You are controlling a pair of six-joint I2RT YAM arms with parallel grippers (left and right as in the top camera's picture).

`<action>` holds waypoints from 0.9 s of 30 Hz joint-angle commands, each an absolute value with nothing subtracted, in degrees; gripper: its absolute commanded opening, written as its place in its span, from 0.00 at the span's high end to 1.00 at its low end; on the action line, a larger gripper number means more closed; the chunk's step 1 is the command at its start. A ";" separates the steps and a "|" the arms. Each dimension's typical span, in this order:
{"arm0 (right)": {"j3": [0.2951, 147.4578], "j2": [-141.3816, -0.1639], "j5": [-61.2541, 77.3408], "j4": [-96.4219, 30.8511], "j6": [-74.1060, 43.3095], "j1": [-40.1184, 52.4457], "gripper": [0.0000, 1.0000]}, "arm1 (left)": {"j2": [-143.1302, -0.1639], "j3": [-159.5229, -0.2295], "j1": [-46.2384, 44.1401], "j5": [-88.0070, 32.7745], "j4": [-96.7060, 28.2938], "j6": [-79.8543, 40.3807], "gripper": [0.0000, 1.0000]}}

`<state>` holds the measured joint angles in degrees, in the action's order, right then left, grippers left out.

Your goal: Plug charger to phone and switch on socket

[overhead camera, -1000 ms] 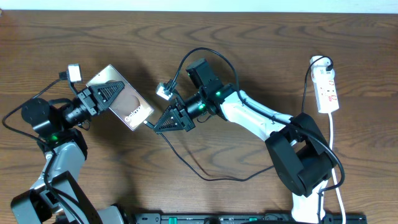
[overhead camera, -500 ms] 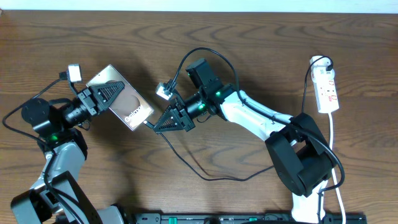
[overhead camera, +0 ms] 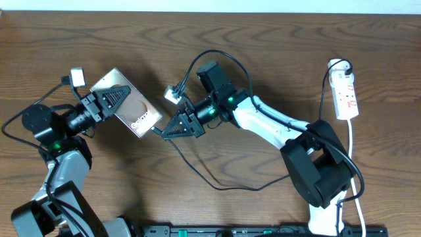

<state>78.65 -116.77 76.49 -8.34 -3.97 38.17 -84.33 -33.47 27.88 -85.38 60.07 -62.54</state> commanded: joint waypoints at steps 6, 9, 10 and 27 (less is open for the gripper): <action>78.83 -116.38 73.60 -5.63 -9.45 38.24 0.99 | -84.03 -33.98 27.79 -88.38 60.53 -61.56 0.93; 78.83 -116.38 73.60 -3.44 -11.88 38.24 0.99 | -84.03 -33.98 27.79 -88.53 60.55 -61.56 0.93; 78.83 -116.38 73.60 -2.52 -12.49 38.24 0.99 | -84.03 -33.98 27.79 -88.53 60.53 -61.56 0.92; 78.83 -116.38 72.10 4.21 -18.74 38.24 0.99 | -84.03 -33.98 27.77 -90.00 60.55 -61.56 0.93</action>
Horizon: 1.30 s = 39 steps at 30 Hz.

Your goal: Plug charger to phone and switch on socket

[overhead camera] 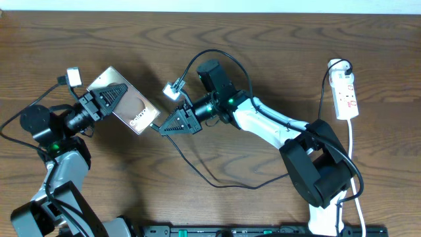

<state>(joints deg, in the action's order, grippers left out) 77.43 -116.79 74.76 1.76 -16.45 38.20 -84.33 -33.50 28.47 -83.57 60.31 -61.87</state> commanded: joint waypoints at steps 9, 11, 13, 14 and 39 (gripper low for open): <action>78.83 -116.38 70.30 9.74 -22.50 38.24 0.99 | -84.03 -33.98 24.49 -90.00 60.58 -61.52 0.93; 78.83 -116.38 70.17 9.72 -22.52 38.24 0.99 | -84.03 -33.98 23.31 -90.00 60.58 -60.99 0.93; 78.83 -116.38 70.15 9.72 -22.72 38.24 0.99 | -84.03 -33.98 22.50 -90.00 60.58 -60.10 0.92; 78.83 -116.38 70.15 9.74 -22.72 38.24 0.99 | -84.03 -33.98 22.15 -90.00 60.58 -60.01 0.92; 78.83 -116.38 70.70 9.41 -22.72 38.09 0.01 | -84.03 -33.98 23.51 -85.89 60.58 -59.59 0.93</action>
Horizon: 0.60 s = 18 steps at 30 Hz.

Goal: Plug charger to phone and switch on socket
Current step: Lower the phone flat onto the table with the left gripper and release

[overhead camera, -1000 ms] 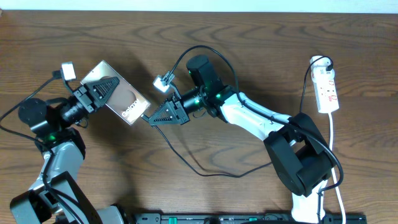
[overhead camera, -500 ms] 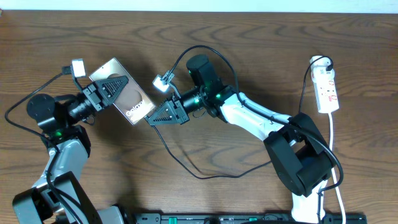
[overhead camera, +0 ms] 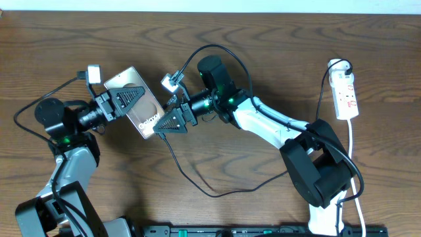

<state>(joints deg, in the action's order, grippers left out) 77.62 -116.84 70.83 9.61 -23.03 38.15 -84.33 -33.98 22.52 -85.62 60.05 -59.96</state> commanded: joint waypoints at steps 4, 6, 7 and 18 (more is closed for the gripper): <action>78.83 -116.38 71.09 9.23 -22.72 38.06 0.01 | -84.03 -33.98 26.20 -85.86 60.58 -59.59 0.93; 78.83 -116.38 71.07 9.08 -22.72 38.06 0.01 | -84.03 -33.98 28.12 -85.84 60.58 -59.57 0.92; 78.83 -116.38 71.07 8.71 -22.72 38.06 0.01 | -84.03 -33.98 29.34 -85.84 60.55 -59.59 0.92; 78.83 -116.38 66.32 2.50 -22.68 36.18 0.01 | -84.23 -33.98 37.10 -85.89 53.10 -57.98 0.92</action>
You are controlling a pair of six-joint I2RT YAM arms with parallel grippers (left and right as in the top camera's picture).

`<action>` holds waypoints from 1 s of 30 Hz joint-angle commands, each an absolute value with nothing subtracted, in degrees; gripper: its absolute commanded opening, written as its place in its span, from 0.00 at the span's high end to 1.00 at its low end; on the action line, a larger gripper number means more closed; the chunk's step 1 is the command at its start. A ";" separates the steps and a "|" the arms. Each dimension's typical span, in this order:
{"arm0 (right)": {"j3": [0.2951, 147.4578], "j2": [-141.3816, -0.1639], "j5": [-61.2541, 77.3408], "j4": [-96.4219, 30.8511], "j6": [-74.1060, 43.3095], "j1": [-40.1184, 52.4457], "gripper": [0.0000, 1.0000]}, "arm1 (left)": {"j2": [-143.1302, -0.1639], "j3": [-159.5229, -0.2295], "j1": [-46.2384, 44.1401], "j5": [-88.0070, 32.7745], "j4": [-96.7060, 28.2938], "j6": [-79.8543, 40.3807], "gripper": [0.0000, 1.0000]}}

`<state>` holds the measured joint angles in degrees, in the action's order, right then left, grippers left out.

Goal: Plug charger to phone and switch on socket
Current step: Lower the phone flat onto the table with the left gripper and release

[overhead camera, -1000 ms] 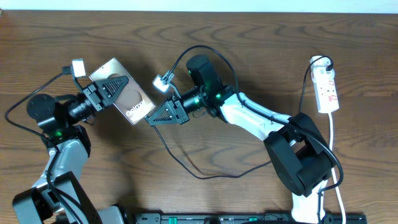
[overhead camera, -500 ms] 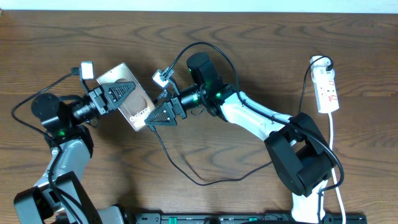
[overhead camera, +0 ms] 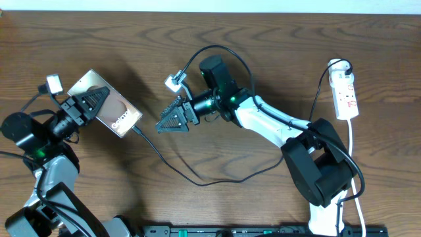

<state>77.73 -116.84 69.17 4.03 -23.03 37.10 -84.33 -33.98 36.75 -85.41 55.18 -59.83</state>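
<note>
The phone (overhead camera: 117, 117), pinkish with a "Galaxy" label, lies tilted at the left, and my left gripper (overhead camera: 99, 102) is shut on its upper end. The black charger cable (overhead camera: 164, 164) runs from the phone's lower right corner (overhead camera: 135, 130), where its plug sits at the phone's edge, and sweeps across the table to the right. My right gripper (overhead camera: 170, 120) hangs a short way right of the phone, fingers spread and holding nothing, apart from the cable. The white socket strip (overhead camera: 346, 94) lies at the far right with a plug in its top end.
A white lead (overhead camera: 352, 151) trails down from the socket strip along the right side. The right arm's white links (overhead camera: 263, 125) stretch across the middle. A black rail (overhead camera: 263, 230) runs along the table's front edge.
The left gripper has moved left with the phone, and the cable's plug end has gone along with it. The right gripper has let go of the plug and stands apart from the phone.
At first the right gripper held the charger plug just right of the phone held by the left gripper. The two then stood closer, and then touching at the phone's lower edge. Now the cable hangs from the phone and the right gripper is off it.
</note>
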 commanded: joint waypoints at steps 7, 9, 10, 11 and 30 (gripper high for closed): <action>78.83 -116.38 63.75 -0.47 -22.65 35.99 0.01 | -84.47 -32.69 37.06 -82.41 38.87 -45.17 0.93; 78.83 -116.38 63.70 -0.75 -22.65 35.97 0.01 | -84.88 -32.42 37.06 -79.29 33.98 -42.74 0.93; 78.83 -116.38 63.68 -0.99 -22.65 35.92 0.01 | -85.08 -32.40 37.06 -77.43 31.07 -41.65 0.93; 78.83 -116.38 63.70 -1.13 -22.65 35.83 0.01 | -85.32 -32.40 37.06 -75.68 28.49 -40.77 0.93; 78.83 -116.38 63.70 -1.78 -22.65 35.77 0.01 | -85.89 -32.34 37.06 -44.25 -3.92 -32.80 0.92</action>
<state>77.84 -116.84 63.35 -1.69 -23.03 36.21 -85.89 -31.77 36.93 -47.09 -3.46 -34.02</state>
